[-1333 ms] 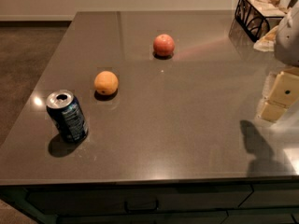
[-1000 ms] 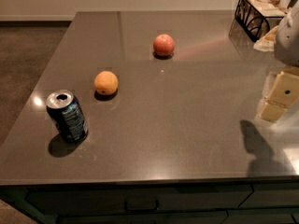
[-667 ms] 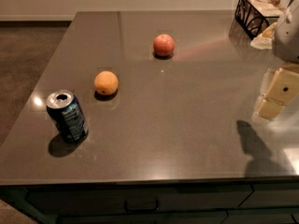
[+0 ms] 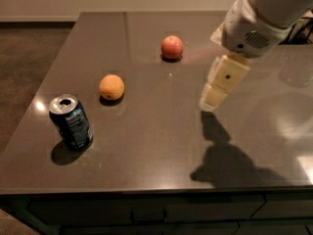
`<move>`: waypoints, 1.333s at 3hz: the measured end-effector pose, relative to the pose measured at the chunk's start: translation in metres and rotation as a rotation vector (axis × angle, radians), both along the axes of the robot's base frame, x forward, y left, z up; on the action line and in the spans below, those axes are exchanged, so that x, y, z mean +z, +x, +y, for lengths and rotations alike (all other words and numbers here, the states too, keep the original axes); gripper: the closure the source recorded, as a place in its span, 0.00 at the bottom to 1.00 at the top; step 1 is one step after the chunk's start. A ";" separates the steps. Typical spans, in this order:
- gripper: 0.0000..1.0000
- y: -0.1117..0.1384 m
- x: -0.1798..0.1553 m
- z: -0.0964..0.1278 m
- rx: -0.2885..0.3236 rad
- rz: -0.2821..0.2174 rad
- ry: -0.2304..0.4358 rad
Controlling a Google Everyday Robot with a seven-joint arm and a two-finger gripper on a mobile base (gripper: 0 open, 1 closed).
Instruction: Move orange near apple
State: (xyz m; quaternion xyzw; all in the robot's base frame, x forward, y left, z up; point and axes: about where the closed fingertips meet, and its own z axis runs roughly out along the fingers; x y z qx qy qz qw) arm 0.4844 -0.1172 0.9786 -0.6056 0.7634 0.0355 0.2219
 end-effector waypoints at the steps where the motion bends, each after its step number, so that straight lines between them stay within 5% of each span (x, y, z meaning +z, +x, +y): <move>1: 0.00 0.023 -0.015 0.050 -0.010 -0.018 0.033; 2: 0.00 0.045 -0.041 0.088 -0.048 -0.020 0.033; 4: 0.00 0.081 -0.083 0.144 -0.163 0.077 0.079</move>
Offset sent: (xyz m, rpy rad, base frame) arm 0.0757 0.1326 -0.0839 0.0293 -0.0086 -0.1204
